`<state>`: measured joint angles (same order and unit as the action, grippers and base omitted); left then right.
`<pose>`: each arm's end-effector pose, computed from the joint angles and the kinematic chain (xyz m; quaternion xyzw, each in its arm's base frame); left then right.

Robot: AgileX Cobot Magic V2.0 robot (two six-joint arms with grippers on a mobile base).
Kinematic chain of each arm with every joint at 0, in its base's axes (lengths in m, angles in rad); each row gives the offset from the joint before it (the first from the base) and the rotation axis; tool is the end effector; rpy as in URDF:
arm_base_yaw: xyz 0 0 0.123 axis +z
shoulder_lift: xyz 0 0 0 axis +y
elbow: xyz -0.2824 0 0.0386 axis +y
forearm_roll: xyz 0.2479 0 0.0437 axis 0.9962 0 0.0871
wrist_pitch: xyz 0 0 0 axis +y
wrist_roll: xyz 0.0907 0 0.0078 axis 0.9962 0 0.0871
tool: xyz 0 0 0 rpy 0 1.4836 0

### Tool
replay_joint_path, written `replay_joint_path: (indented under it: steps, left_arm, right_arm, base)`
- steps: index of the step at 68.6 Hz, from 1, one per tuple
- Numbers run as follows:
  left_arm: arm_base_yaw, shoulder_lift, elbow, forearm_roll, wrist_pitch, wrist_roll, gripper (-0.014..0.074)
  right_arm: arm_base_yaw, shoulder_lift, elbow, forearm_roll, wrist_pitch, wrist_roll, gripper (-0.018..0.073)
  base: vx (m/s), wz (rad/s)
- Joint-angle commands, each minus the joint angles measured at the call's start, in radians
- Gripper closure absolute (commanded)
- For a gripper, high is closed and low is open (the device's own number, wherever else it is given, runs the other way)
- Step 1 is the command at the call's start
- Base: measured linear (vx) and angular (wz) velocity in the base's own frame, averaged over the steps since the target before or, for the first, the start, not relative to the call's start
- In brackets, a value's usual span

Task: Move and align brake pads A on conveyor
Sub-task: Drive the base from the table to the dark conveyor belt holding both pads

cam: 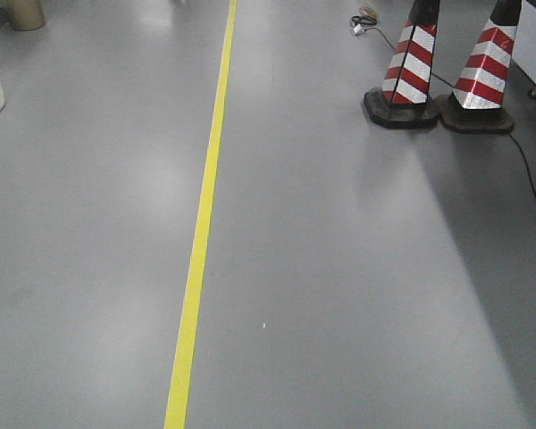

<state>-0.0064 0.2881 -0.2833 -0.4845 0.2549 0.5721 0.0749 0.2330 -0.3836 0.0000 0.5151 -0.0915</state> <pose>0.0777 -0.0112 0.2697 0.0790 0.7518 -0.0135 0.6546 0.0600 0.0045 0.2811 -0.0663 0.7953 -0.0050 0.6026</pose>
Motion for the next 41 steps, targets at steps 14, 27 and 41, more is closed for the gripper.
replay_joint_path:
  steps: [14,27,41]
  left_arm:
    - [-0.003,0.007,-0.032,-0.02,-0.085,-0.001,0.046]
    - [-0.003,0.007,-0.032,-0.02,-0.085,-0.001,0.046]
    - [-0.003,0.007,-0.032,-0.02,-0.085,-0.001,0.046]
  right_arm:
    - [-0.004,0.008,-0.027,0.0,-0.095,-0.004,0.0551]
    - [-0.004,0.008,-0.027,0.0,-0.095,-0.004,0.0551]
    - [-0.004,0.008,-0.027,0.0,-0.095,-0.004,0.0551]
  base:
    - [0.74,-0.06]
    - [0.76,-0.02]
    - [0.76,0.0]
